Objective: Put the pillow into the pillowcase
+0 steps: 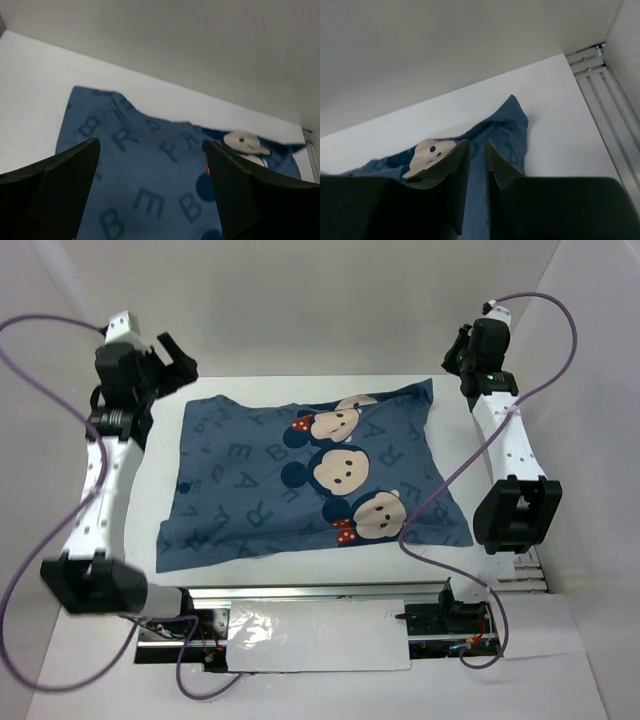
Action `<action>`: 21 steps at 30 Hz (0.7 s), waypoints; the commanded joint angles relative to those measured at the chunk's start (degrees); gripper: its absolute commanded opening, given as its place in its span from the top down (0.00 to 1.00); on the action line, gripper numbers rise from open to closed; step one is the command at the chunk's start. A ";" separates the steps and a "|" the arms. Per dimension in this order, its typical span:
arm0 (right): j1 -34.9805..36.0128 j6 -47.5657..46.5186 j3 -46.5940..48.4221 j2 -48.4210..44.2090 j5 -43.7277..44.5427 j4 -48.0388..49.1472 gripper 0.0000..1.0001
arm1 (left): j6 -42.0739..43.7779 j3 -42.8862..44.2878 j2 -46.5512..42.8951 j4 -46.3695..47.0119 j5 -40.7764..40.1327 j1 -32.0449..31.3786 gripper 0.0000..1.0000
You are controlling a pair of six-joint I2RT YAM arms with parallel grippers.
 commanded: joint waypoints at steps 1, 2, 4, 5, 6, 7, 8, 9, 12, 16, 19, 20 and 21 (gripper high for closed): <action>0.46 0.18 -0.55 4.97 -3.72 -5.19 0.76 | -4.25 -12.54 -8.62 -1.02 1.91 -1.36 0.00; 0.46 0.19 0.16 7.24 -5.20 -5.90 0.76 | -4.87 -18.84 -13.60 -0.15 3.48 -2.76 0.00; 0.46 0.19 1.57 9.54 -5.74 -5.90 0.77 | -4.87 -25.38 -17.76 3.97 4.90 -4.26 0.00; 0.46 0.88 2.18 12.34 -5.74 -5.90 0.80 | -6.27 -28.37 -19.26 5.12 4.04 -5.92 0.00; 0.46 0.89 3.15 14.19 -5.22 -5.90 0.80 | -6.28 -32.66 -20.93 5.13 4.03 -6.55 0.00; 1.07 0.89 5.94 16.21 -5.22 -7.21 0.84 | -6.28 -34.01 -20.95 4.26 4.03 -7.08 0.00; 1.08 1.41 7.27 18.32 -5.22 -7.22 0.84 | -7.41 -35.07 -20.95 3.29 2.29 -8.30 0.00; 1.08 1.42 8.42 22.52 -5.22 -7.22 0.84 | -7.42 -37.08 -21.56 3.28 1.66 -8.92 0.00; 1.60 2.90 15.70 30.00 -5.92 0.40 0.84 | -6.90 -39.82 -22.27 3.28 -1.41 -11.47 0.00; 1.60 7.03 42.22 52.94 -8.20 9.95 0.84 | -6.90 -41.06 -23.84 2.59 -4.32 -13.32 0.00; 0.55 11.86 48.45 54.32 -5.83 15.51 0.75 | -6.90 -39.83 -25.51 -0.48 -5.72 -15.51 0.00; 0.55 11.88 44.42 54.29 -5.83 17.72 0.67 | -6.90 -39.82 -25.52 -1.02 -5.73 -15.52 0.00; 0.55 11.88 39.51 51.16 -5.22 19.83 0.64 | -6.90 -39.82 -26.04 -1.55 -6.25 -16.39 0.00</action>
